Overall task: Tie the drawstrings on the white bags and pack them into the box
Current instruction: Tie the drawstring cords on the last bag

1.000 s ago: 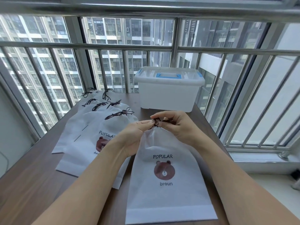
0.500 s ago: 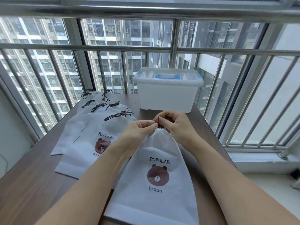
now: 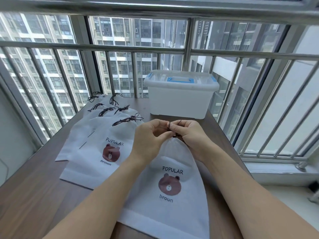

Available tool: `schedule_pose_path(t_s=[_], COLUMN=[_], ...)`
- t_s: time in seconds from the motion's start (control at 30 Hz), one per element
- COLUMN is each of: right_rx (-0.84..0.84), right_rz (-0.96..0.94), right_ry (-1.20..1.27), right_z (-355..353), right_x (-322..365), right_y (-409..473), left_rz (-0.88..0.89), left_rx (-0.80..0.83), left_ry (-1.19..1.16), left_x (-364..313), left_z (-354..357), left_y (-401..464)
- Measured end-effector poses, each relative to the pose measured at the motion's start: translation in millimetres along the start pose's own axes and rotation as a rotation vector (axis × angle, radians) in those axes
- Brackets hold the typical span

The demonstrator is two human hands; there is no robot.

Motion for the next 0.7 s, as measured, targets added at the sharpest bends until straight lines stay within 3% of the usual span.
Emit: schedule_pose_path(t_s=[0.23, 0.7], right_rx=[-0.021, -0.034], right_rz=[0.025, 0.069], right_ry=[0.129, 0.113], right_z=[-1.4, -1.3], right_x=[2.3, -4.9], right_y=[-1.9, 2.8], left_rz=[0.004, -0.037], left_rx=[-0.104, -0.100], left_ry=[-0.055, -0.025], left_x=[0.2, -3.6], left_z=[-0.2, 0.5], left_y=[0.1, -1.2])
Point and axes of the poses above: each hand's wrist, its own y-axis towards the middle knuckle, its own z-axis out of the palm, x = y × z, the point moved 2 cm from there along y, towards the middle knuckle
